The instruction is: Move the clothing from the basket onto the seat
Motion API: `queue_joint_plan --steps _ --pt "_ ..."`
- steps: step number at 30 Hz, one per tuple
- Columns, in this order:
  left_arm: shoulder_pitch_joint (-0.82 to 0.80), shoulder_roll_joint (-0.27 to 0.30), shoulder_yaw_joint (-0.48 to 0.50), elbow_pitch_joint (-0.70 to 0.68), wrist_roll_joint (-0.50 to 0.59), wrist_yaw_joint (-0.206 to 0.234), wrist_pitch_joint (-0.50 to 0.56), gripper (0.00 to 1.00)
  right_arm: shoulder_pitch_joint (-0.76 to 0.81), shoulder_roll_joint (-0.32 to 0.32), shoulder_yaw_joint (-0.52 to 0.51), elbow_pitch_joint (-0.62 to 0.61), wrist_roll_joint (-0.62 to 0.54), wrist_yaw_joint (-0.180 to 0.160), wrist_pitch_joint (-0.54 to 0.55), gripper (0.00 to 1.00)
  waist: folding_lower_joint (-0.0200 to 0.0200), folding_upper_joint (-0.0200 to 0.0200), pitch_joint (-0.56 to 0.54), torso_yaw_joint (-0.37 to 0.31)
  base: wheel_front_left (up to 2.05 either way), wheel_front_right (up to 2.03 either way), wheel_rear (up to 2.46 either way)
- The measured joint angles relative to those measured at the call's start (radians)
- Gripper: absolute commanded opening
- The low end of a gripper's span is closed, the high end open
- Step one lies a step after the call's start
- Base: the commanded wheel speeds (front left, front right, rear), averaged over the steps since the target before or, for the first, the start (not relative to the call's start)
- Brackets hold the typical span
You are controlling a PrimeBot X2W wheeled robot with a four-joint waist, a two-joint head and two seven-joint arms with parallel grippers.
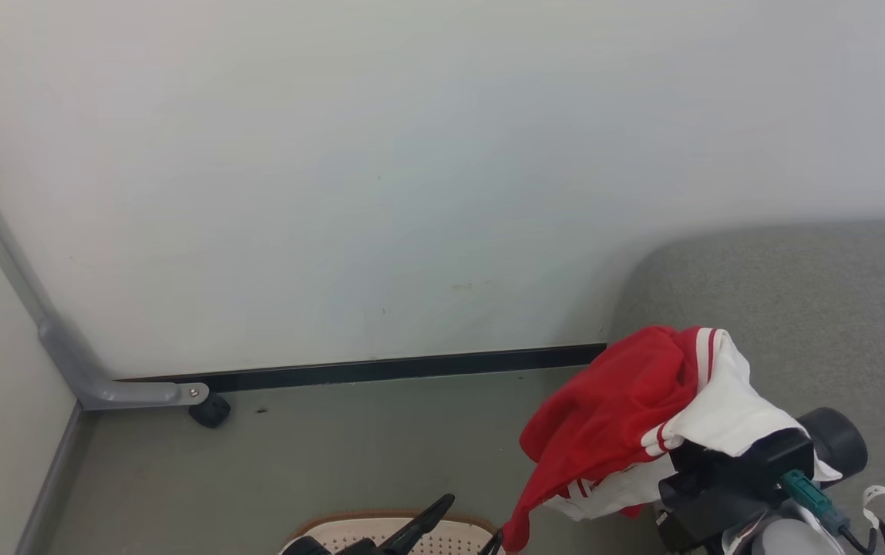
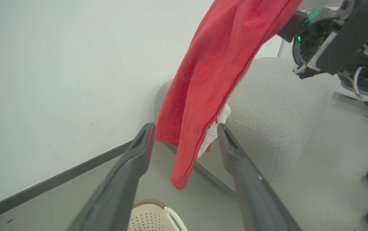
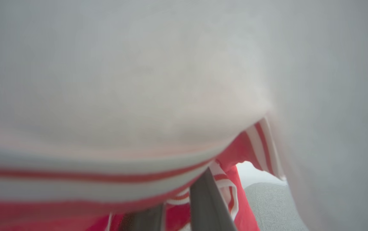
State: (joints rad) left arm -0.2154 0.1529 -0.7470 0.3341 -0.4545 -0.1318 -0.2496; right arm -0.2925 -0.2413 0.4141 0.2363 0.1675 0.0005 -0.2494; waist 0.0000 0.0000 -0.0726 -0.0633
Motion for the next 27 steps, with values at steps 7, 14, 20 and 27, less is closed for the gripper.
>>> queue_joint_plan --steps 7,14,20,27 --pt "0.015 0.02 -0.029 0.014 0.043 0.0 0.0 1.0 0.018 -0.014 -0.029 -0.027 -0.011 0.0 0.0 0.0 0.0 0.0 0.003 -0.003 0.0 0.0 0.0" --pt "0.021 0.043 -0.049 0.026 0.079 0.0 0.0 1.0 0.021 -0.026 -0.063 -0.044 -0.019 -0.002 0.0 0.0 0.0 0.0 0.004 -0.01 0.0 0.0 0.0" --pt "0.065 0.035 -0.013 0.034 0.073 0.0 0.0 1.0 0.042 -0.043 -0.083 -0.066 -0.031 -0.009 0.0 0.0 0.0 0.0 0.007 -0.024 0.0 0.0 0.0" --pt "0.081 0.015 0.004 0.023 0.07 0.0 0.0 1.0 0.061 -0.071 -0.111 -0.078 -0.038 -0.01 0.0 0.0 0.0 0.0 0.016 -0.05 0.0 0.0 0.0"
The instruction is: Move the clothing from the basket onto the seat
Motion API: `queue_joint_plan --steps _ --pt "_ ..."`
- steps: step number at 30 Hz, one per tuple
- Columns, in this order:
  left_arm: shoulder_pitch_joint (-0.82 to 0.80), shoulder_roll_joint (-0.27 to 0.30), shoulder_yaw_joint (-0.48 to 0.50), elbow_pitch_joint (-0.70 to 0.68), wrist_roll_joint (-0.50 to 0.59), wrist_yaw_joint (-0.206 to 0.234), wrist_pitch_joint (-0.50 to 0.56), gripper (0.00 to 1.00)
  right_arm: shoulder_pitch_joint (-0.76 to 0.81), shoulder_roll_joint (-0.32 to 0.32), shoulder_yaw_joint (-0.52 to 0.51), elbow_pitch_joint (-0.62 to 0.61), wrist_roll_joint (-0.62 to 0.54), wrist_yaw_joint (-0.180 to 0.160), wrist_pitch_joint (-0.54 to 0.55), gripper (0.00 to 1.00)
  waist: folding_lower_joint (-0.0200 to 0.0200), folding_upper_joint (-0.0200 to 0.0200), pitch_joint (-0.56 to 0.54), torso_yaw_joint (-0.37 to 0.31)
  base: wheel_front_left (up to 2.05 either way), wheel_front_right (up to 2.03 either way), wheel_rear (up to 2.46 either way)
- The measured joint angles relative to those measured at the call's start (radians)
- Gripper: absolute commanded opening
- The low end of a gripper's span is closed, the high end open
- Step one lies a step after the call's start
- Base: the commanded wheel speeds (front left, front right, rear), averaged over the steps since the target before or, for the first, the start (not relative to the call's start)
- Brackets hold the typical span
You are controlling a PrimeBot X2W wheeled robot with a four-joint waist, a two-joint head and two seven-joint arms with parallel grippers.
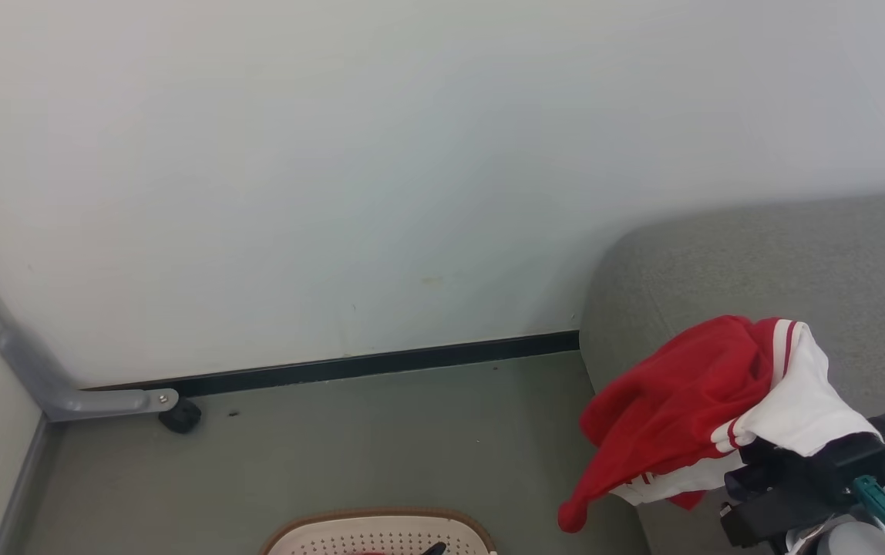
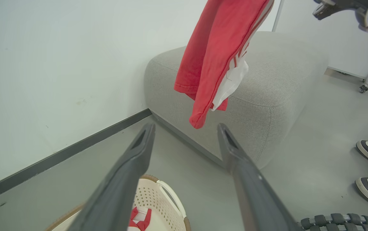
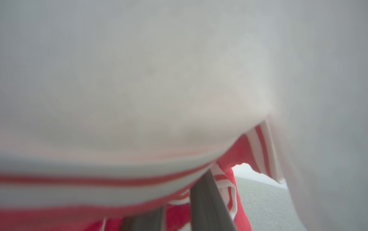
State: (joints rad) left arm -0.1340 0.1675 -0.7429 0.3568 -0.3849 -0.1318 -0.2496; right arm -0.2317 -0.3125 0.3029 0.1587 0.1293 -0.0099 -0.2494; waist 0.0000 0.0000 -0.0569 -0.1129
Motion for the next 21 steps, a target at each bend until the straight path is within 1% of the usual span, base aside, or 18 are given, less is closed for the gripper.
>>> queue_joint_plan --steps 4,13,21 --pt "0.001 -0.005 0.007 -0.01 0.0 0.0 0.0 1.0 0.001 -0.013 -0.014 -0.002 -0.007 -0.002 0.0 0.0 0.0 0.0 0.006 -0.021 0.0 0.0 0.0" --pt "0.021 -0.01 0.013 -0.031 -0.001 0.0 0.0 1.0 0.037 -0.063 -0.095 -0.03 -0.016 -0.044 0.0 0.0 0.0 0.0 0.017 -0.093 0.0 0.0 0.0" --pt "0.021 -0.012 0.013 -0.049 0.001 0.0 0.0 1.0 0.083 -0.082 -0.138 -0.056 -0.017 -0.058 0.0 0.0 0.0 0.0 0.029 -0.173 0.0 0.0 0.0"
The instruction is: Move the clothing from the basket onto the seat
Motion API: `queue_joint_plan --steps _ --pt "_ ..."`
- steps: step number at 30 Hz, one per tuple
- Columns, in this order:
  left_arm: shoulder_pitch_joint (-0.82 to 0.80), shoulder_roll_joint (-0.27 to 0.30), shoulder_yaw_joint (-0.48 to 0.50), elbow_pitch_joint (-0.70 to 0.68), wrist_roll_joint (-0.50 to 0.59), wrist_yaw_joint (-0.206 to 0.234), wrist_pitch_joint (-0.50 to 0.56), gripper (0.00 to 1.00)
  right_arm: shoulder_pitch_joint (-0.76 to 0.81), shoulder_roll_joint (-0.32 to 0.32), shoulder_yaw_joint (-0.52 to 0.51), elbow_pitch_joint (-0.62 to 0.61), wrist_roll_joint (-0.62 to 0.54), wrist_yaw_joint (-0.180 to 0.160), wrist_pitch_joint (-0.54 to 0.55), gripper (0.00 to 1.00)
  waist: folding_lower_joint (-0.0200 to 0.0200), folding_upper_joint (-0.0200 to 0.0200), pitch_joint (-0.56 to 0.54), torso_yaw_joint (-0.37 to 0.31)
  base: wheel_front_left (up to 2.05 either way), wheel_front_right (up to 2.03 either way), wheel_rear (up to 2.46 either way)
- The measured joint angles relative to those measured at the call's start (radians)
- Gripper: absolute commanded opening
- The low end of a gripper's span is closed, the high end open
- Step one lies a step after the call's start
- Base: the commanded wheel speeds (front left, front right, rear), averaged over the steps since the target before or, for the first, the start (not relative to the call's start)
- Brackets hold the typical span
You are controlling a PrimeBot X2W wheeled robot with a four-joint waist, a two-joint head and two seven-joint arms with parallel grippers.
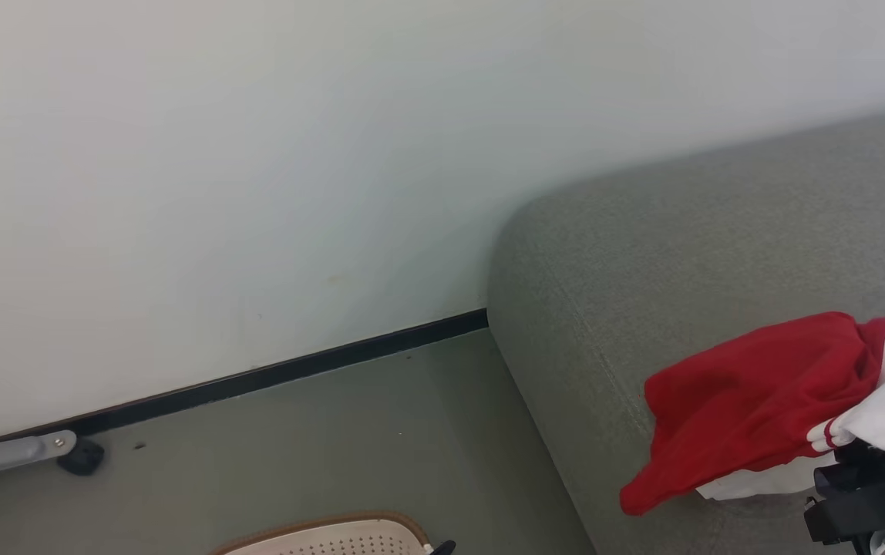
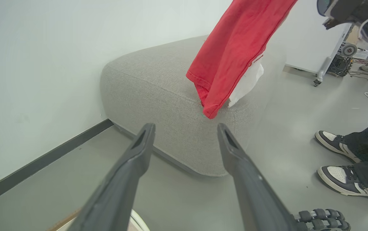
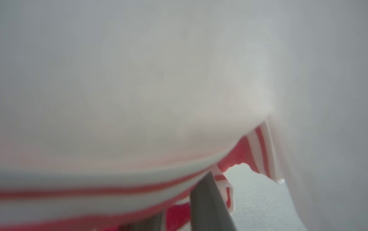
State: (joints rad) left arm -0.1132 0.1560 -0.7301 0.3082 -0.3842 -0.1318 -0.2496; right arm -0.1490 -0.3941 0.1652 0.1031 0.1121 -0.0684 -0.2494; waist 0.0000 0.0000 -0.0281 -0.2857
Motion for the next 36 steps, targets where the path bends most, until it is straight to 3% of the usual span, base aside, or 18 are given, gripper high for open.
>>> queue_joint_plan --steps 12,26,36 --pt "0.0 0.001 -0.02 -0.022 0.009 0.0 0.0 1.0 0.069 0.023 -0.039 -0.056 -0.006 -0.03 0.0 0.0 0.0 0.0 0.025 -0.107 0.0 0.0 0.0" --pt "0.0 0.003 -0.02 -0.04 0.027 0.0 0.0 1.0 0.082 0.047 -0.088 -0.083 -0.016 -0.038 0.0 0.0 0.0 0.0 0.067 -0.219 0.0 0.0 0.0" --pt "-0.008 0.031 -0.061 -0.052 0.043 0.0 0.0 1.0 0.09 0.063 -0.175 -0.061 0.069 -0.037 0.0 0.0 0.0 0.0001 0.135 -0.239 0.0 0.0 0.0"
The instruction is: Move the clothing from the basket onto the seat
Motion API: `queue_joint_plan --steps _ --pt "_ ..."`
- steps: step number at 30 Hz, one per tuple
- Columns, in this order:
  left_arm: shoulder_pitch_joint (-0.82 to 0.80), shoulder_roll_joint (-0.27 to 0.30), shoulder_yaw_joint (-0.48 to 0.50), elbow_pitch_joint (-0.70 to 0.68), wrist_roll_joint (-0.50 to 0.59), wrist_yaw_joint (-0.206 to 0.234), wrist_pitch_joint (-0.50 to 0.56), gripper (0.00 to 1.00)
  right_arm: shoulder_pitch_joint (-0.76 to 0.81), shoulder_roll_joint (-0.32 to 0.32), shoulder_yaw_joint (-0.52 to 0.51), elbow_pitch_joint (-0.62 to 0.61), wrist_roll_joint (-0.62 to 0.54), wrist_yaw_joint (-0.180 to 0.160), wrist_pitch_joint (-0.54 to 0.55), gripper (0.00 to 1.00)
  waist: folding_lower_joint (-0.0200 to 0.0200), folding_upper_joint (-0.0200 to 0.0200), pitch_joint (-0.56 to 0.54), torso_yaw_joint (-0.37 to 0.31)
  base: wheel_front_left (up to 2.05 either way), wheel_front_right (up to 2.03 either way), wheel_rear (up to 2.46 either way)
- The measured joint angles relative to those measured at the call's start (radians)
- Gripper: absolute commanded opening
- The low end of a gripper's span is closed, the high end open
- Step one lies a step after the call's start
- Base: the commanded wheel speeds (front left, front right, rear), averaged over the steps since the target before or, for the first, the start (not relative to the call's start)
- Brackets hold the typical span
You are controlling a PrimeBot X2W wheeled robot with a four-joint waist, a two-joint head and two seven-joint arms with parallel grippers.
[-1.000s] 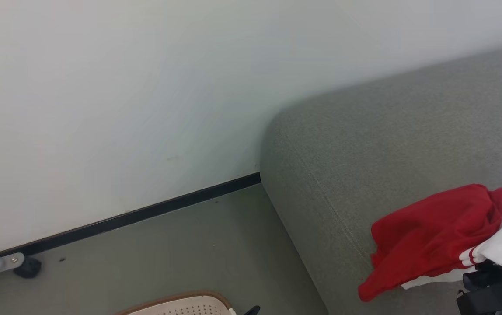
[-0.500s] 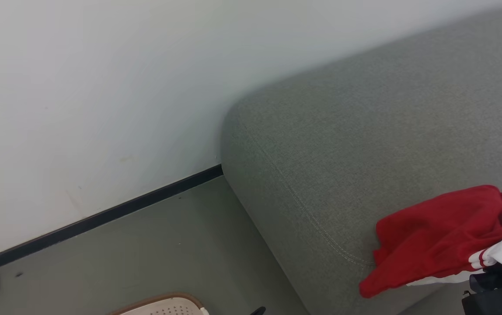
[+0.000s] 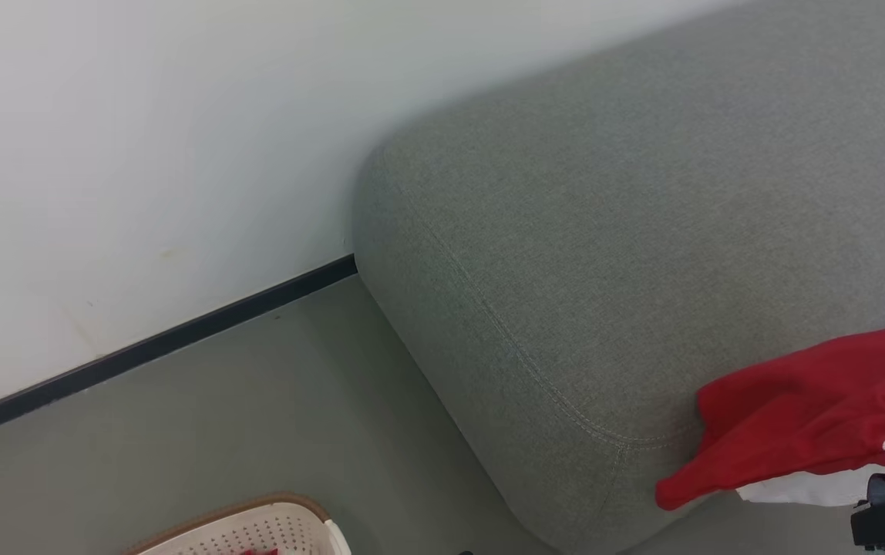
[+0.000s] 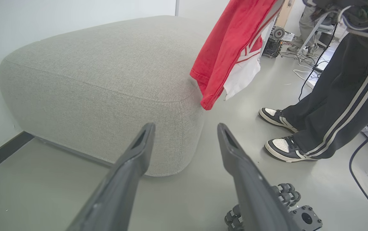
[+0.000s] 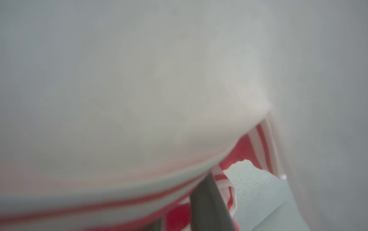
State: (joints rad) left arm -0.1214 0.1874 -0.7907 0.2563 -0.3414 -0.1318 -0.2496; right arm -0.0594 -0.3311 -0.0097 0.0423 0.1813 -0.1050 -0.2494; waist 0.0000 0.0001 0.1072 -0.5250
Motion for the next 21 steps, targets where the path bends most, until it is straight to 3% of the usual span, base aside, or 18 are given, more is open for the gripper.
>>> queue_joint_plan --steps 10,21 --pt "-0.01 0.087 -0.011 -0.02 0.028 0.0 0.0 1.0 -0.195 -0.004 -0.025 0.052 0.066 0.07 0.0 0.0 0.0001 0.0 0.083 0.027 0.0 0.0 0.0" --pt "-0.043 0.17 -0.01 -0.063 0.029 0.0 0.0 1.0 -0.438 -0.035 -0.073 0.21 0.137 0.14 -0.002 0.0 0.0002 0.0 0.182 0.064 0.0 0.0 0.0"
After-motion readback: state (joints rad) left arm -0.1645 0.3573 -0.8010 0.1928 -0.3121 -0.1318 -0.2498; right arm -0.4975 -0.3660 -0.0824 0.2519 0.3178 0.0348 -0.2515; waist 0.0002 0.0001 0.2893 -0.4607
